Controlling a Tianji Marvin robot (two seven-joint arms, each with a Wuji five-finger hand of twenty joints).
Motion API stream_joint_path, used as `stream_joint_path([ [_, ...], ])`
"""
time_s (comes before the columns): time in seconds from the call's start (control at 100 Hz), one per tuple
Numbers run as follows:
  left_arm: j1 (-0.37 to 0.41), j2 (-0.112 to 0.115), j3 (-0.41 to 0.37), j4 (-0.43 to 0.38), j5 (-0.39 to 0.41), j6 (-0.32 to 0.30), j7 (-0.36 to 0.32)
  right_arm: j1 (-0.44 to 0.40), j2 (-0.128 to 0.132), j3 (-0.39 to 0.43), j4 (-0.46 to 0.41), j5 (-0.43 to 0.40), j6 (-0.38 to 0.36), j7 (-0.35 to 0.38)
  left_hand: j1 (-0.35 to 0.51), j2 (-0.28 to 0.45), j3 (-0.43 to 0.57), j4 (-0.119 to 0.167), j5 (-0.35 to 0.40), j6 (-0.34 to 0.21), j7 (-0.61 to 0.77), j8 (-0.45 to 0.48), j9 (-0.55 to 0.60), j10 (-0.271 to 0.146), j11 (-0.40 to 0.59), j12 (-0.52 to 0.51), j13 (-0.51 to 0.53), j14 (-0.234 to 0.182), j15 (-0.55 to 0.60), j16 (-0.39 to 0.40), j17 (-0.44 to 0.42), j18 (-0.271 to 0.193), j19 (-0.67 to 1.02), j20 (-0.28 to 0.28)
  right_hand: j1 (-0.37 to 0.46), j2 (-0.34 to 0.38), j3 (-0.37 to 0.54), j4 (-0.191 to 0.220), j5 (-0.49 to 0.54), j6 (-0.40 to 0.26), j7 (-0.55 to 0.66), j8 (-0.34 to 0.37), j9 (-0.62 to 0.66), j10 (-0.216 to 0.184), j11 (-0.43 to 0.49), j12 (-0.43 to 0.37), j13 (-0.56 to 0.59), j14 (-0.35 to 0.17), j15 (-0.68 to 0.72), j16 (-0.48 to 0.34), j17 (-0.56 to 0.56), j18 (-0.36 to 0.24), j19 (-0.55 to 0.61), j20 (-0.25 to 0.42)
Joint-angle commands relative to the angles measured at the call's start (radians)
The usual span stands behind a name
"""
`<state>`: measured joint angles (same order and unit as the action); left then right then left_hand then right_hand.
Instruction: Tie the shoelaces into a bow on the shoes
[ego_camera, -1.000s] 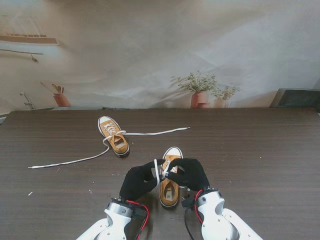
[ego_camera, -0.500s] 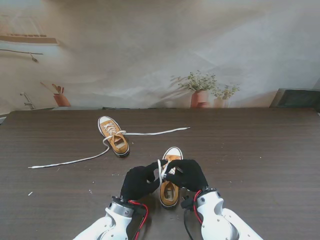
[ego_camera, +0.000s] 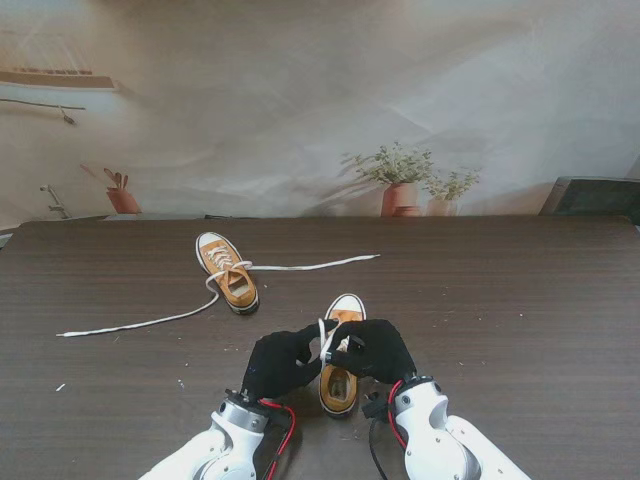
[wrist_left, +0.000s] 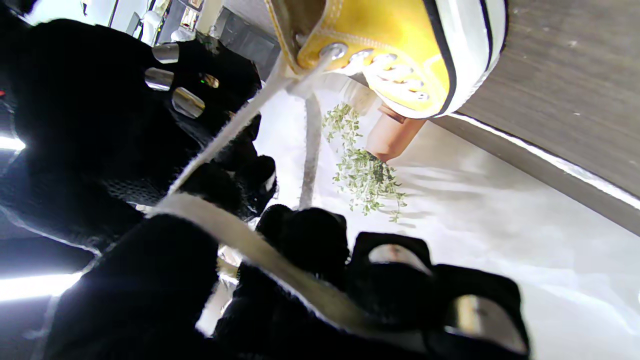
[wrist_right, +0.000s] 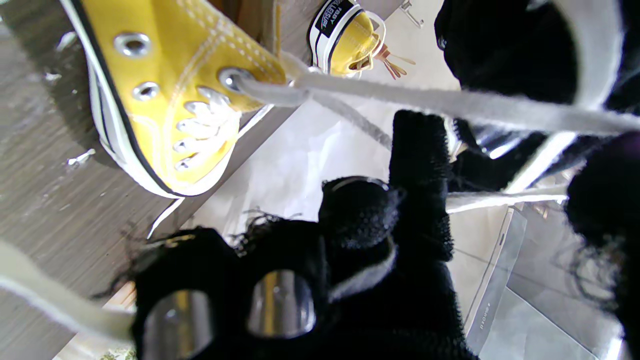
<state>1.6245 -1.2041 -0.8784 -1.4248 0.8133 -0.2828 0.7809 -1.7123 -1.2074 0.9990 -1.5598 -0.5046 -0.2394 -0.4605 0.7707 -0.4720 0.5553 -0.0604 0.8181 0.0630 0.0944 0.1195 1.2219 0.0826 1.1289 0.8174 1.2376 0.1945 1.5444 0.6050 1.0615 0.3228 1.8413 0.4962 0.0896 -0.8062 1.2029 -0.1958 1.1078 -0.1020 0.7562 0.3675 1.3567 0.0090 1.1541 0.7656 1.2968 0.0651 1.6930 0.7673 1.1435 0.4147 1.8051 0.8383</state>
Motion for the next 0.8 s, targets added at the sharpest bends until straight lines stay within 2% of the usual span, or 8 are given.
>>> stream_joint_path([
  [0.0,-0.007,0.002,0.007,-0.011,0.014,0.015,-0.007,0.001,0.006,-0.006,-0.001,-0.003,0.008,0.022,-0.037,-0.003,0.013,-0.014,-0.025,-0.117,-0.012,-0.025,0.006,-0.022,0.003,-0.019,0.033,0.027,0.001,-0.027,0.015,-0.102,0.228,-0.011,-0.061,-0.041,-0.022,-0.044,0.035,-0.014,0.009,0.031,-0.022,0.032,-0.006,-0.011,0.014,-0.031,0.010,-0.018,0.015,0.023,0.063,-0.015],
  [0.26,-0.024,0.012,0.030,-0.004,0.059,0.042,0.007,0.001,0.012,-0.015,-0.008,-0.031,0.038,0.029,-0.036,0.000,0.010,-0.013,-0.022,-0.118,-0.010,-0.025,0.007,-0.026,0.000,-0.021,0.033,0.025,0.000,-0.027,0.015,-0.102,0.228,-0.012,-0.026,-0.049,-0.037,-0.042,0.040,-0.035,0.014,0.073,-0.106,0.035,-0.049,-0.026,0.015,-0.034,-0.033,-0.055,0.009,0.034,0.019,-0.035],
  [0.45,-0.028,0.016,0.034,-0.001,0.072,0.045,0.010,0.003,0.013,-0.023,-0.011,-0.044,0.057,0.029,-0.034,0.000,0.008,-0.012,-0.019,-0.118,-0.009,-0.024,0.009,-0.028,-0.002,-0.023,0.033,0.020,0.000,-0.027,0.015,-0.107,0.226,-0.015,0.104,-0.064,-0.062,-0.026,0.047,-0.055,0.015,0.110,-0.252,0.053,-0.140,-0.077,0.015,-0.009,-0.128,-0.137,-0.011,0.062,-0.060,-0.072],
  [0.47,-0.028,0.017,0.034,0.000,0.073,0.045,0.011,0.003,0.013,-0.024,-0.011,-0.045,0.058,0.029,-0.034,0.000,0.008,-0.012,-0.020,-0.117,-0.010,-0.024,0.009,-0.028,-0.002,-0.023,0.033,0.020,0.000,-0.027,0.015,-0.107,0.225,-0.015,0.125,-0.065,-0.071,-0.053,0.046,-0.058,0.016,0.096,-0.269,0.057,-0.156,-0.089,0.015,-0.002,-0.142,-0.152,-0.022,0.066,-0.070,-0.073],
  [0.53,-0.029,0.017,0.035,0.002,0.076,0.046,0.014,0.004,0.014,-0.026,-0.011,-0.052,0.060,0.026,-0.034,0.000,0.008,-0.012,-0.019,-0.120,-0.009,-0.024,0.009,-0.028,-0.002,-0.023,0.034,0.019,0.000,-0.027,0.015,-0.109,0.225,-0.015,0.187,-0.083,-0.088,-0.149,0.019,-0.077,0.124,-0.036,-0.313,0.063,-0.182,-0.125,0.014,0.009,-0.175,-0.195,-0.055,0.059,-0.090,-0.057],
  [0.59,-0.029,0.018,0.036,0.003,0.080,0.047,0.017,0.004,0.013,-0.027,-0.010,-0.054,0.058,0.020,-0.034,0.000,0.007,-0.012,-0.020,-0.119,-0.010,-0.024,0.009,-0.028,-0.002,-0.023,0.034,0.018,0.000,-0.027,0.016,-0.113,0.226,-0.016,0.253,-0.106,-0.091,-0.189,-0.012,-0.091,0.213,-0.095,-0.348,0.067,-0.208,-0.149,0.013,0.026,-0.211,-0.223,-0.093,0.056,-0.106,-0.043],
  [0.68,-0.029,0.018,0.037,0.002,0.083,0.049,0.019,0.002,0.012,-0.028,-0.014,-0.057,0.057,0.014,-0.034,0.000,0.006,-0.012,-0.022,-0.119,-0.011,-0.025,0.009,-0.028,-0.002,-0.023,0.034,0.017,0.000,-0.026,0.016,-0.115,0.226,-0.016,0.325,-0.122,-0.081,-0.186,-0.037,-0.100,0.307,-0.114,-0.388,0.071,-0.230,-0.173,0.012,0.040,-0.262,-0.261,-0.140,0.051,-0.123,-0.031],
  [0.79,-0.024,0.015,0.037,-0.001,0.074,0.045,0.018,-0.001,0.010,-0.029,-0.018,-0.053,0.054,0.008,-0.035,0.003,0.006,-0.012,-0.023,-0.119,-0.011,-0.025,0.008,-0.030,-0.004,-0.024,0.034,0.018,0.000,-0.026,0.016,-0.117,0.227,-0.016,0.397,-0.087,-0.030,-0.143,-0.020,-0.049,0.354,-0.100,-0.431,0.078,-0.247,-0.193,0.011,0.058,-0.314,-0.293,-0.185,0.051,-0.139,-0.021],
])
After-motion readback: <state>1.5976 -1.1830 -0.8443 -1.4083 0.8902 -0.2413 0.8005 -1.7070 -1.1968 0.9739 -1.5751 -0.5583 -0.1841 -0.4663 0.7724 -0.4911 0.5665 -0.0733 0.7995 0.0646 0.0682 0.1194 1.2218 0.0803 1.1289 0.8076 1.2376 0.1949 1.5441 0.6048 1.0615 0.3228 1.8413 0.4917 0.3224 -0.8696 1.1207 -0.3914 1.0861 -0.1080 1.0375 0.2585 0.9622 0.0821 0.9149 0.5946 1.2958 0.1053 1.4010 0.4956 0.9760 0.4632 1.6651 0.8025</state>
